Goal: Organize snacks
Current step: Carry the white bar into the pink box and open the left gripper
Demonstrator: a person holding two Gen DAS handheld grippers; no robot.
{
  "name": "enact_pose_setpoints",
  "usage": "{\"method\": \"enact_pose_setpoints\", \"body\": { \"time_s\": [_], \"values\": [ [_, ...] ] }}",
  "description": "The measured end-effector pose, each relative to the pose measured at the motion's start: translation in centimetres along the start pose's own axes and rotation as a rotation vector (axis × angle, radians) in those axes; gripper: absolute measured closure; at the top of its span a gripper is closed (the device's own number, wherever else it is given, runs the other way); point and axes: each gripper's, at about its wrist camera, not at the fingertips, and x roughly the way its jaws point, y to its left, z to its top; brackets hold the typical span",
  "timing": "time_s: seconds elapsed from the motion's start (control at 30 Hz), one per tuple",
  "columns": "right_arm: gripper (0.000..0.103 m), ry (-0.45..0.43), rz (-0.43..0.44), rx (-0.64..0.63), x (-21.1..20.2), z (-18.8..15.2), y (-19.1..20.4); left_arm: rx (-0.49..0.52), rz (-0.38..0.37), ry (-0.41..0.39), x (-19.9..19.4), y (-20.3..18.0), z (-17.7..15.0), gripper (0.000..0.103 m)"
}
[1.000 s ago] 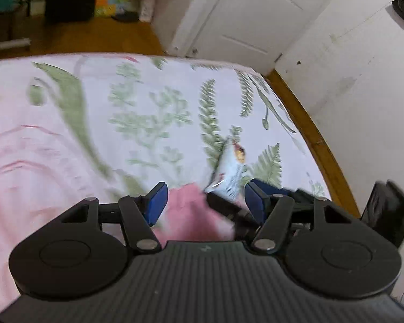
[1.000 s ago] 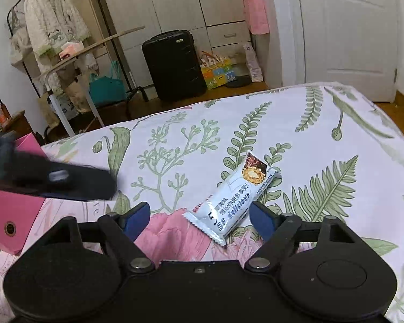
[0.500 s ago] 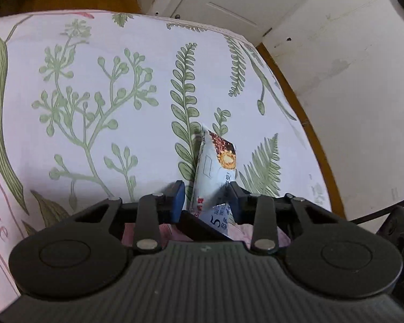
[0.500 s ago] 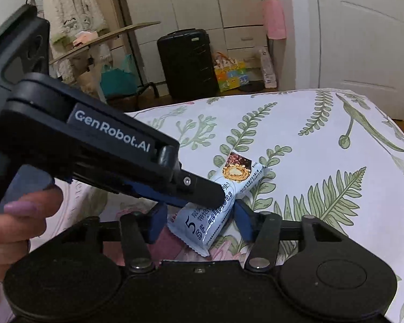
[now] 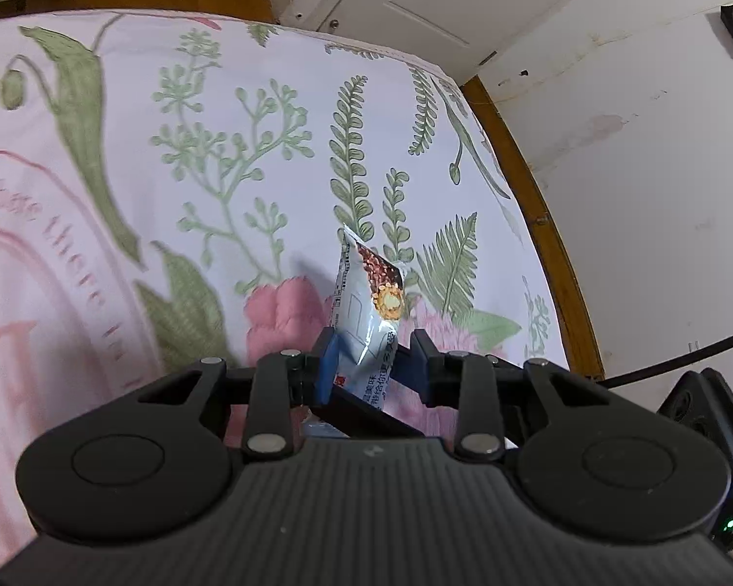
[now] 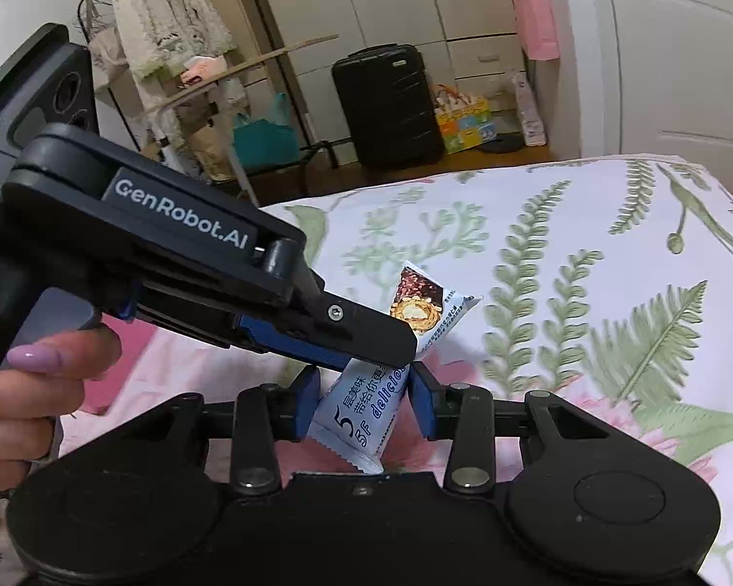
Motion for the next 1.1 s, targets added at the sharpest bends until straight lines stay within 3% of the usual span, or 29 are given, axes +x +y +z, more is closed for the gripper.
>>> {"method": "enact_pose_setpoints", "body": {
  "time_s": [0.33, 0.67, 1.1],
  "values": [
    [0.058, 0.038, 0.071, 0.007, -2.0, 1.4, 5.2, 0.012, 0.064, -0.013, -7.2, -0.3, -1.6, 0.072],
    [0.058, 0.066, 0.143, -0.086, -3.2, 2.8, 11.5, -0.009, 0.125, -0.059, -14.5, 0.9, -3.8, 0.072],
    [0.058, 0.075, 0.283, -0.263, -1.1, 6.6, 20.8, -0.130, 0.244, -0.284, -25.1, 5.8, -5.5, 0.072]
  ]
}}
